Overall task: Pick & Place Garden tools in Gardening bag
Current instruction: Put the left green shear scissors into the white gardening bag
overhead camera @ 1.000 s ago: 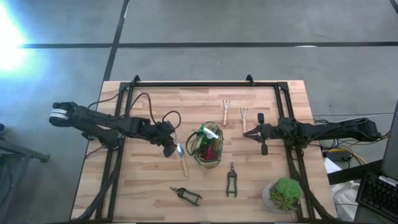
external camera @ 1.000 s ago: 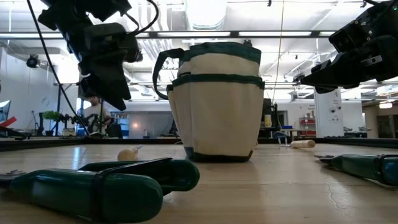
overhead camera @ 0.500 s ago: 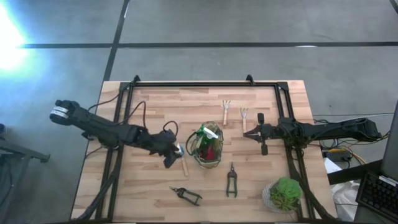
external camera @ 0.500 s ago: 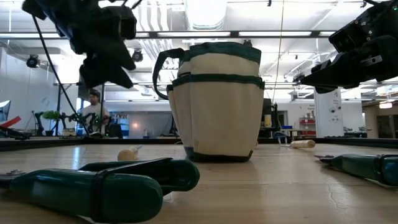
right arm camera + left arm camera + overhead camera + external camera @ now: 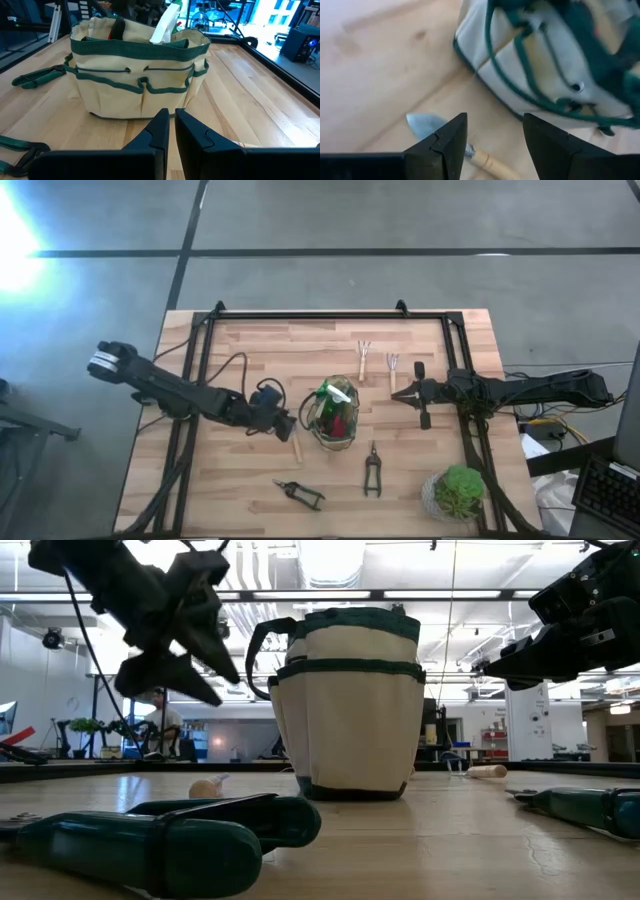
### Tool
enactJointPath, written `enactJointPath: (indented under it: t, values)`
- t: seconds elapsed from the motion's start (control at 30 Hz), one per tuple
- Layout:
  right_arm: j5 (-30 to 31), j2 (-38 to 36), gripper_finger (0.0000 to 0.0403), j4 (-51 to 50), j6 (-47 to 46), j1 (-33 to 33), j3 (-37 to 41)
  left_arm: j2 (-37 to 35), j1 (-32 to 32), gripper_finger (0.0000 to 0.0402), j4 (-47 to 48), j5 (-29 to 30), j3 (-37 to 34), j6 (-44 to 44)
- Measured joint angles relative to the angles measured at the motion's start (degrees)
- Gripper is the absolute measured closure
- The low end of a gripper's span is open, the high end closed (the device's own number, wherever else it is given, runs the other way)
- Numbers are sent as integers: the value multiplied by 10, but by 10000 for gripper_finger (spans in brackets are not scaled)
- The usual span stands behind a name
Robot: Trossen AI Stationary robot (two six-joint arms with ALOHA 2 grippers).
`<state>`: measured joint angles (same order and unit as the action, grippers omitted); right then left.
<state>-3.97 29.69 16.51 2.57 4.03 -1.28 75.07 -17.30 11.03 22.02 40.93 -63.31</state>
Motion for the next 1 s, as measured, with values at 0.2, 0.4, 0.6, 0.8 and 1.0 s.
enactJointPath:
  t: [0.2, 0.4, 0.6, 0.8, 1.0]
  values:
    - [0, 0, 376, 0, 0, 0, 0, 31, -4, 212, 0, -40, 0, -47]
    - [0, 0, 376, 0, 0, 0, 0, 37, -5, 212, 1, -98, 3, 24]
    - [0, 0, 376, 0, 0, 0, 0, 36, -4, 211, 1, -163, 32, 279]
    - [0, 0, 376, 0, 0, 0, 0, 36, -4, 211, 1, -200, 50, 511]
    - [0, 0, 376, 0, 0, 0, 0, 36, -5, 211, 2, -204, 52, 614]
